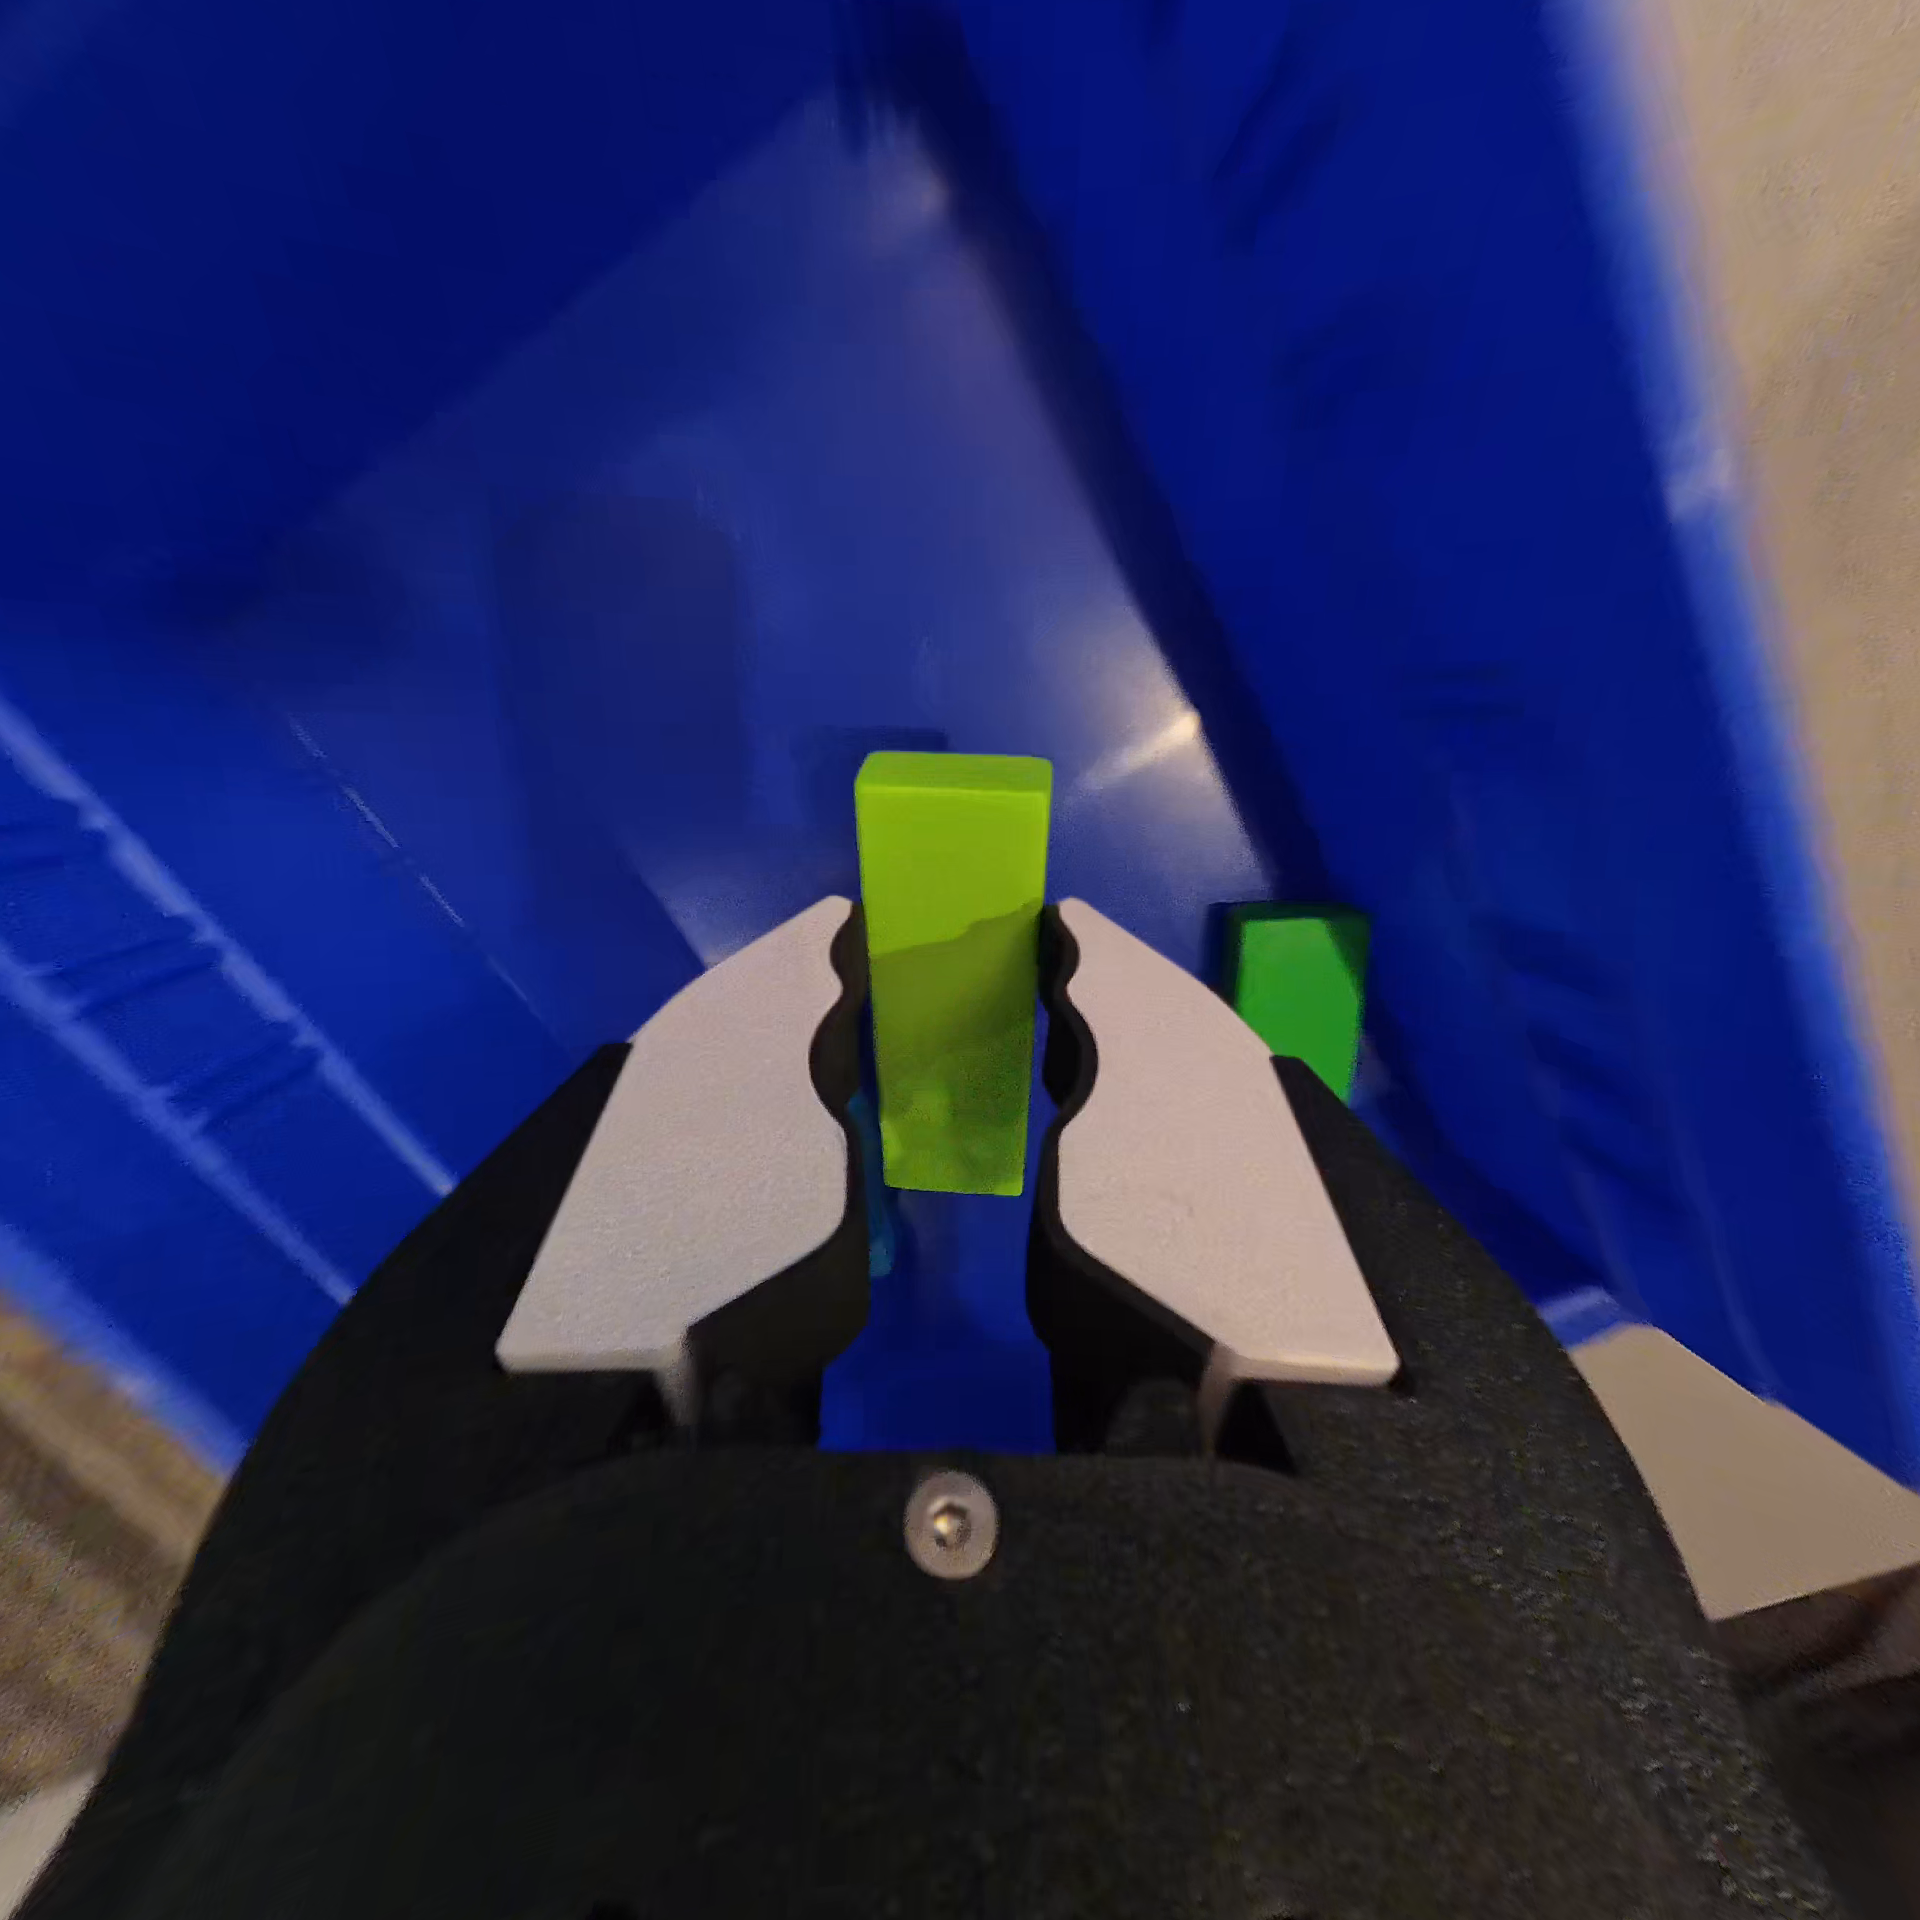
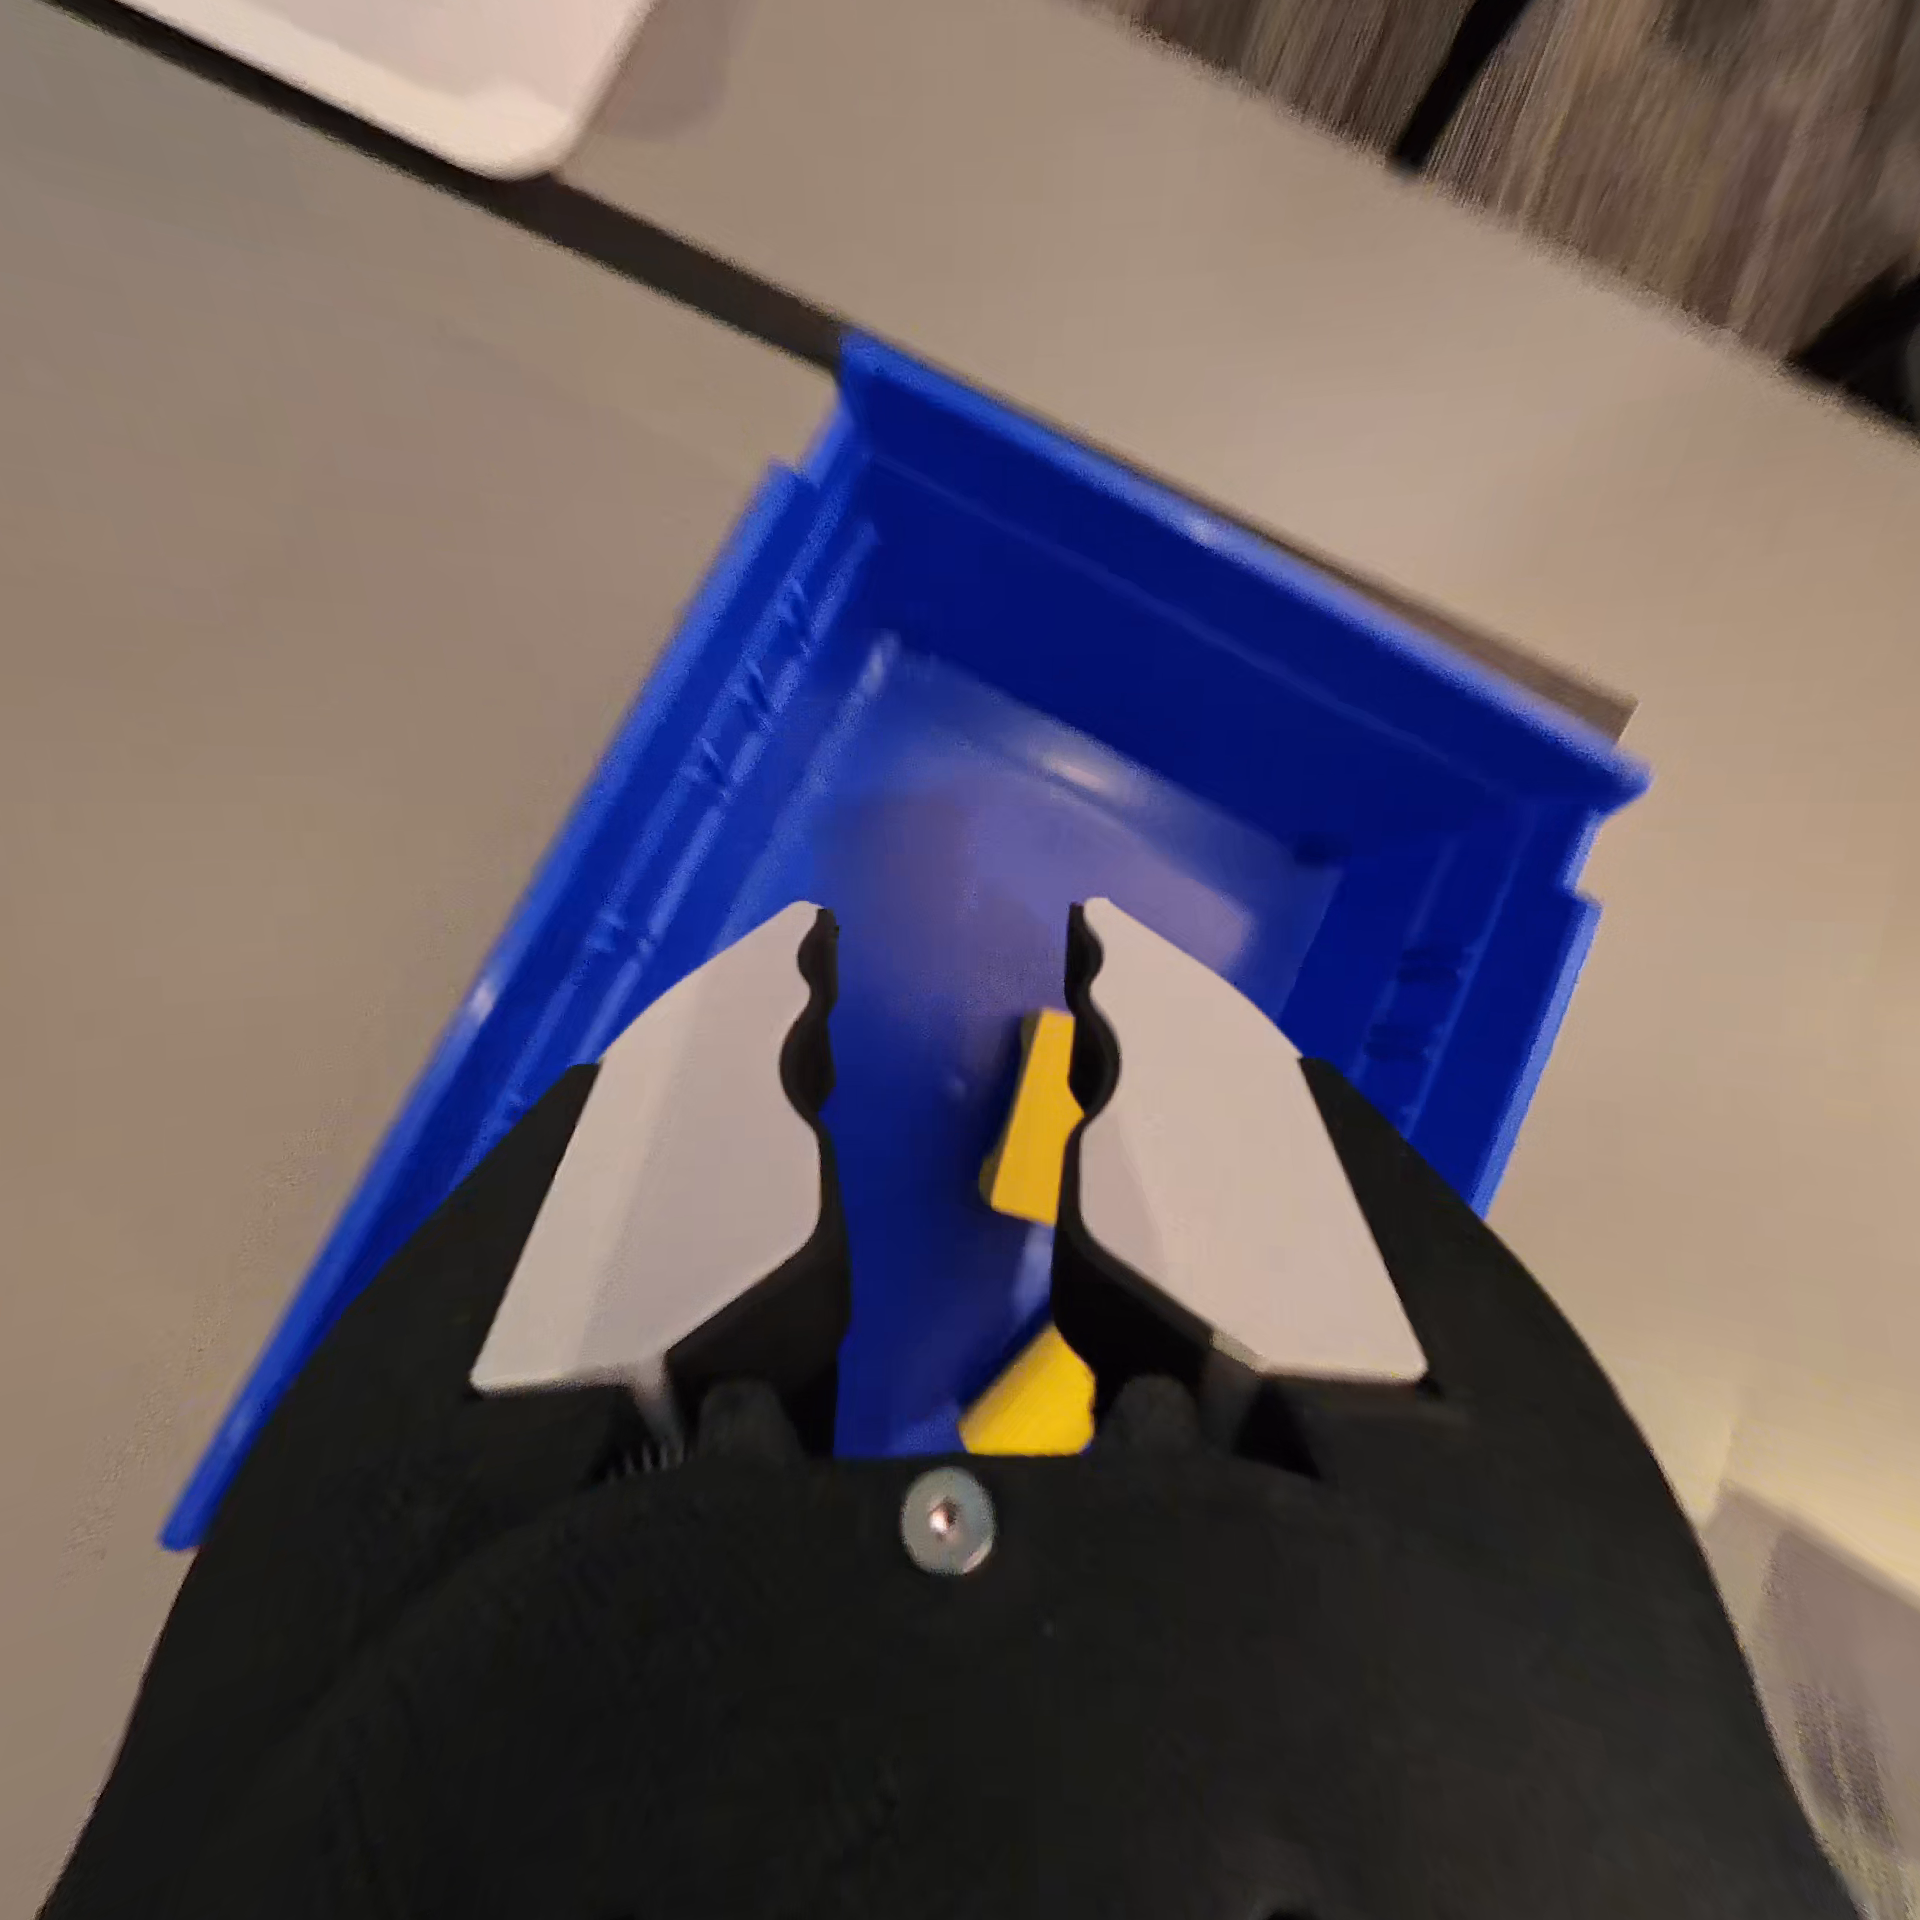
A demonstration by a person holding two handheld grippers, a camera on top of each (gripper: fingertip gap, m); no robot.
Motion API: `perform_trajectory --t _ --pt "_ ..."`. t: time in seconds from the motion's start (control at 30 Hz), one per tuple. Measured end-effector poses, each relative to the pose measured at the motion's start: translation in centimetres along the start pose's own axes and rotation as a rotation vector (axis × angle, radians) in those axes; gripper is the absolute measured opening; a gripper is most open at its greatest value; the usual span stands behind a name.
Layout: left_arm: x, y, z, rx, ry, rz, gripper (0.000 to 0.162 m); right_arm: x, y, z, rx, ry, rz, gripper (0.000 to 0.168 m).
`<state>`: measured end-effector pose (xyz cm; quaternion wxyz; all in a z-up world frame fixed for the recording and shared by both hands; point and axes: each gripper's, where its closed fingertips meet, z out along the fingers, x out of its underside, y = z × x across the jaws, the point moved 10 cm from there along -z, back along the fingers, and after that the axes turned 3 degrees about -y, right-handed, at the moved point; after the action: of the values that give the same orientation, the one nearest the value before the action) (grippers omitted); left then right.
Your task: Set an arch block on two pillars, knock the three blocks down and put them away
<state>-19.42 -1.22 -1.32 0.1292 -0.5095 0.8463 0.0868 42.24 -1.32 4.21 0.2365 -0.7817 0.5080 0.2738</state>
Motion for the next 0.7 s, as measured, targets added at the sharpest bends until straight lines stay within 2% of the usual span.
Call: perform_trajectory --t 0.07,0.13,0.2,0.27,0.33,0.4,0.53,0.7 --pt "-0.4 -1.0 -3.7 0.024 -0.171 0.028 0.032 -1.8 2.2 -1.3 0.03 -0.126 -0.08 0.044" --pt "-0.8 -3.2 -7.5 0.08 -0.385 0.113 0.032 -3.5 5.7 -2.6 -0.02 -0.281 -0.2 0.043" --pt "-1.1 -6.6 -10.3 0.211 -0.556 0.238 0.032 -4.5 10.4 -3.4 -0.195 -0.414 -0.327 0.043" --pt "-1.7 -10.5 -11.6 0.361 -0.667 0.384 0.032 -4.8 15.4 -3.7 -0.446 -0.483 -0.422 0.043" --pt "-2.4 -14.6 -11.7 0.502 -0.737 0.52 0.031 -4.4 19.7 -3.6 -0.69 -0.482 -0.479 0.044" --pt "-3.2 -18.2 -11.1 0.596 -0.765 0.61 0.031 -4.0 22.7 -3.4 -0.843 -0.486 -0.519 0.044" --pt "-3.8 -22.0 -9.5 0.658 -0.81 0.679 0.031 -3.1 25.6 -2.0 -0.96 -0.472 -0.52 0.045" --pt "-3.9 -22.9 -8.1 0.674 -0.782 0.72 0.031 -2.6 26.8 -0.6 -1.104 -0.419 -0.446 0.045"
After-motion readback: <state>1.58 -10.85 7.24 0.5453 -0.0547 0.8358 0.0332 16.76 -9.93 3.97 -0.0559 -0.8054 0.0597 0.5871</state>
